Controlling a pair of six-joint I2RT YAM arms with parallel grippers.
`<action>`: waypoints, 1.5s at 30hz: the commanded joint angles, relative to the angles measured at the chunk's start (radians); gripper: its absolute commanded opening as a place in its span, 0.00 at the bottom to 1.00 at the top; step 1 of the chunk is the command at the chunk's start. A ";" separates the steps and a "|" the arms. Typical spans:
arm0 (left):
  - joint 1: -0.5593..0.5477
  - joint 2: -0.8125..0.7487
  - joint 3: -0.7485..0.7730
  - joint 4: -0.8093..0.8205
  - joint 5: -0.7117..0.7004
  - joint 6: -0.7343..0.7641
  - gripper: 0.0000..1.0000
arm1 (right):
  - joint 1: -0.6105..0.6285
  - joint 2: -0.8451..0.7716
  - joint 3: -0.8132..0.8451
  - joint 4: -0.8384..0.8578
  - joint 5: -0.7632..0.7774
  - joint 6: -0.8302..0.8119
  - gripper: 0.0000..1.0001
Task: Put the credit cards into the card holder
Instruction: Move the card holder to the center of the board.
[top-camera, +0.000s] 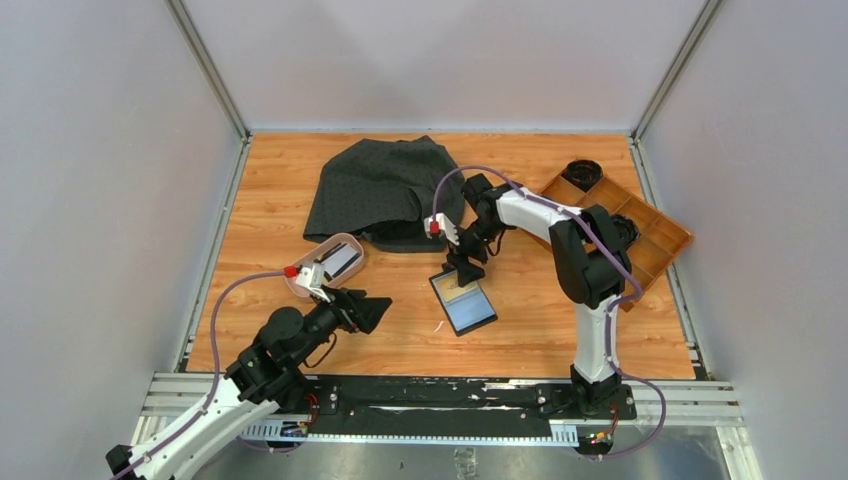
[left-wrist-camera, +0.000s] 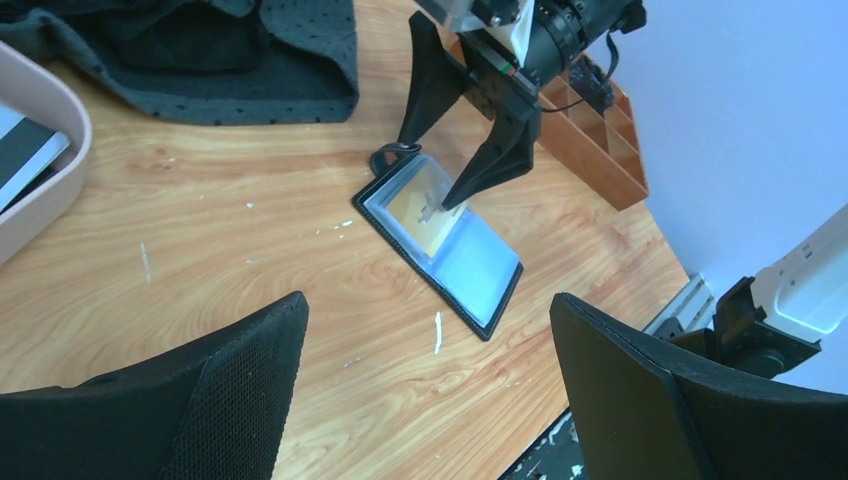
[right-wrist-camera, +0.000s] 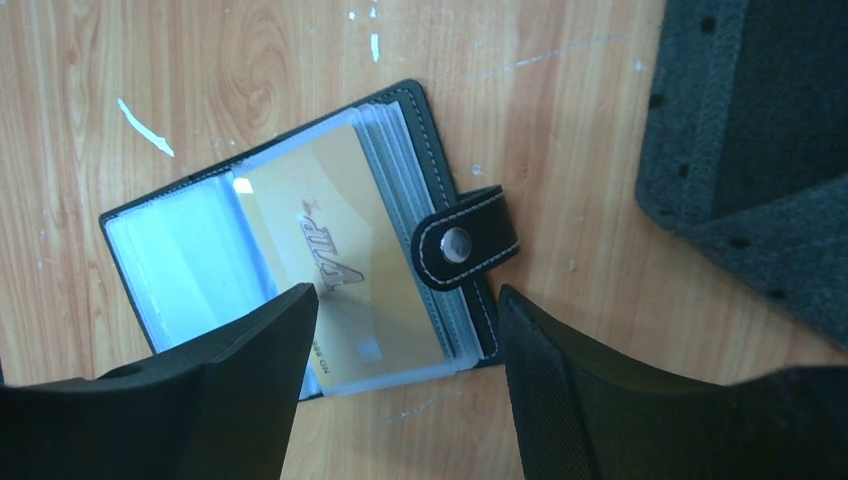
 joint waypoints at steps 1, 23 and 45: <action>0.001 -0.054 0.026 -0.143 -0.040 0.002 0.95 | 0.014 0.037 0.029 -0.049 0.045 0.030 0.71; 0.001 0.105 -0.040 0.085 0.074 -0.200 0.95 | -0.012 -0.254 -0.368 0.113 0.190 0.499 0.40; 0.001 0.169 0.020 0.111 0.125 -0.190 0.94 | -0.127 -0.780 -0.527 -0.087 -0.141 -0.219 0.60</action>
